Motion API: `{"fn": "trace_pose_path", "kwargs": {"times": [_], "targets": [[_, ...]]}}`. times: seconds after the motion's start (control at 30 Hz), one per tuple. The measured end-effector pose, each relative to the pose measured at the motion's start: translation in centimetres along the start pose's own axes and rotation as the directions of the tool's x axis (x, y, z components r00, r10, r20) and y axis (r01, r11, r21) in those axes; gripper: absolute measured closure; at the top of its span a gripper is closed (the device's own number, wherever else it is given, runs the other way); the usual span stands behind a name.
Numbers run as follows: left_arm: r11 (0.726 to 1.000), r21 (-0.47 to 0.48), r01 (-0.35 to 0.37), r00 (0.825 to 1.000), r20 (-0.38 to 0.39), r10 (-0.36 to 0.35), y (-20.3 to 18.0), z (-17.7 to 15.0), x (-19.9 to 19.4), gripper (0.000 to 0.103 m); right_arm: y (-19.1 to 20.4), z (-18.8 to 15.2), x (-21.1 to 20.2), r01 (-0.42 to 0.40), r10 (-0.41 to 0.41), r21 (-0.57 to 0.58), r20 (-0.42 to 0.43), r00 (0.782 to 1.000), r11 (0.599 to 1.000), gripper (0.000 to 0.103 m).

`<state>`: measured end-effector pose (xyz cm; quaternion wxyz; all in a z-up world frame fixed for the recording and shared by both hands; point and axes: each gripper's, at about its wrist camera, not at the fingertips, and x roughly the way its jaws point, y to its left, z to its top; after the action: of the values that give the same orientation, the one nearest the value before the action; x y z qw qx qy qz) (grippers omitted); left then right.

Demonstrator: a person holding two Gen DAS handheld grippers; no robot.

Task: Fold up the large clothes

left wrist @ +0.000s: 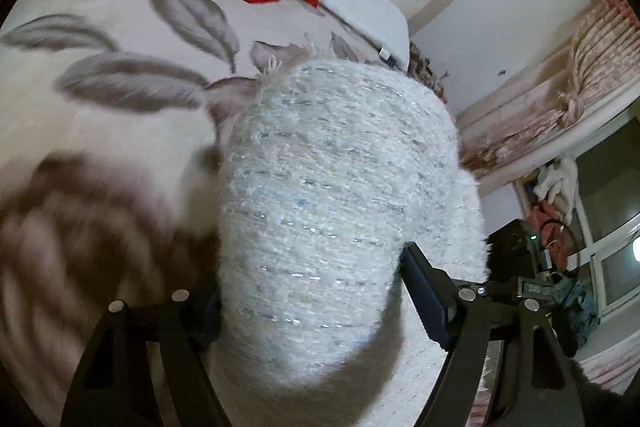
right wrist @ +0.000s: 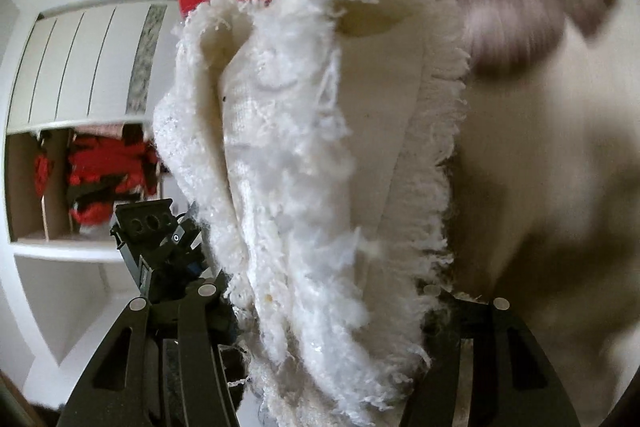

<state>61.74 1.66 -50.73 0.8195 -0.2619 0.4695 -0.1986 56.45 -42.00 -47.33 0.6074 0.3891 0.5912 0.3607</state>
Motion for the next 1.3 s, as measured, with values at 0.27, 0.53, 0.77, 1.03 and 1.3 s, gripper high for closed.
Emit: {"fn": "trace_pose_path", "kwargs": {"times": [0.27, 0.53, 0.77, 1.03, 1.3], "targets": [[0.990, 0.132, -0.050, 0.982, -0.175, 0.073, 1.2, 2.8, 8.2, 0.023, -6.7, 10.0, 1.6, 0.075, -0.081, 0.127, 0.039, 0.996, 0.989, 0.045], [0.907, 0.244, -0.343, 0.936, 0.003, 0.353, -3.3, 0.2, 3.1, 0.017, -2.4, 8.0, -1.6, 0.366, -0.378, 0.110, 0.120, 0.918, 0.924, 0.021], [0.779, 0.325, -0.536, 0.843, 0.149, 0.517, -8.8, -4.4, -1.5, 0.004, 5.4, -1.9, -3.2, 0.839, -0.803, 0.037, 0.314, 0.506, 0.543, 0.019], [0.772, 0.270, -0.575, 0.818, 0.222, 0.531, -15.7, -7.2, -10.5, 0.004, 13.0, -13.7, -7.2, 0.877, -0.824, 0.102, 0.406, 0.395, 0.470, 0.017], [0.774, 0.263, -0.575, 0.813, 0.284, 0.508, -25.1, -10.3, -21.2, 0.004, 25.1, -24.0, -13.6, 0.884, -0.785, 0.103, 0.514, 0.345, 0.456, 0.017]]}}
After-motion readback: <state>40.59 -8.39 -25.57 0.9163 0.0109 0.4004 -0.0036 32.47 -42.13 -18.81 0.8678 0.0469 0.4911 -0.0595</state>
